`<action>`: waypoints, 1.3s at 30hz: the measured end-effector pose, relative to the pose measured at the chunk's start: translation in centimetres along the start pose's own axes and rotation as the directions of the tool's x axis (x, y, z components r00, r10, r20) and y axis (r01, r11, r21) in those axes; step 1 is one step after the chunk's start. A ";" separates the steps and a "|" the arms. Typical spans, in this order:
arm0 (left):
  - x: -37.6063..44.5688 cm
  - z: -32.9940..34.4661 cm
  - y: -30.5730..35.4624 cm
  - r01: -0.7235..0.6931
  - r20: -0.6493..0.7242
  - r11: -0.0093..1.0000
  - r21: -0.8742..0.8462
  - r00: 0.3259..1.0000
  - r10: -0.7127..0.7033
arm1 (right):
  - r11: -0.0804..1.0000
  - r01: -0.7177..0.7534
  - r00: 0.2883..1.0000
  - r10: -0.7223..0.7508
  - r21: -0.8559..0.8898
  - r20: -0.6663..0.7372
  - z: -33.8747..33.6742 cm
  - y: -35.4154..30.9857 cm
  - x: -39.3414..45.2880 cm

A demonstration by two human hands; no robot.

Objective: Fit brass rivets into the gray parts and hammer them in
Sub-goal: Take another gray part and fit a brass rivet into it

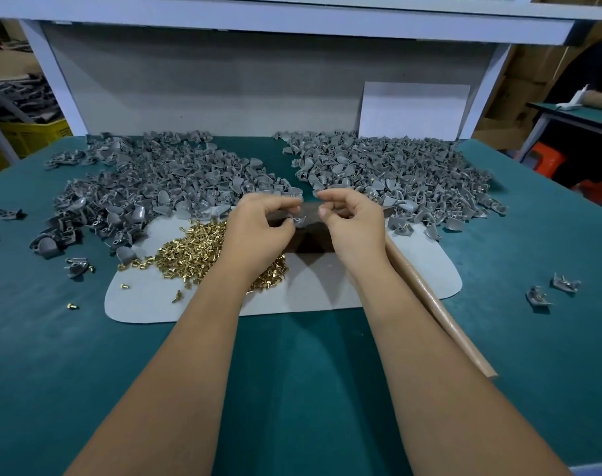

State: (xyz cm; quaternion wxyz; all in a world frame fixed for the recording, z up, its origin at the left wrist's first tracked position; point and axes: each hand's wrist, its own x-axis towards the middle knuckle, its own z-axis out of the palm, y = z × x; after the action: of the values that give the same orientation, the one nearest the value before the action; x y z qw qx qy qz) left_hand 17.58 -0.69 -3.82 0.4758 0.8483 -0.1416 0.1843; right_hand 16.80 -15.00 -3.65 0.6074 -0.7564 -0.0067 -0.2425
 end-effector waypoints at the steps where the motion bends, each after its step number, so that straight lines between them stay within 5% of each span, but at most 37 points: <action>1: 0.0 0.0 0.0 0.004 0.010 1.000 0.005 1.000 -0.004 | 1.000 0.004 1.000 -0.004 0.010 -0.011 0.0 0.0 0.0; 14: 0.0 0.3 1.2 0.018 -0.055 0.983 -0.184 0.998 -0.029 | 0.977 0.064 0.998 -0.065 0.206 -0.003 0.6 -1.4 -0.5; 30: 0.0 0.3 0.6 0.027 -0.047 0.984 -0.174 0.998 -0.036 | 0.989 0.117 0.991 -0.109 -0.095 0.082 0.8 -1.4 -0.7; 39: 0.3 0.0 0.1 0.137 -0.114 0.973 -0.185 0.981 -0.160 | 0.954 0.100 0.994 -0.081 -0.282 0.078 0.9 -0.5 -0.6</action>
State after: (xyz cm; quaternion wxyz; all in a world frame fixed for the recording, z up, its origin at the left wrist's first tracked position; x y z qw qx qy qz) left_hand 17.77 -0.75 -3.57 0.5695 0.7976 -0.0625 0.1887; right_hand 16.46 -13.91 -3.53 0.4794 -0.8427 -0.0264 -0.2435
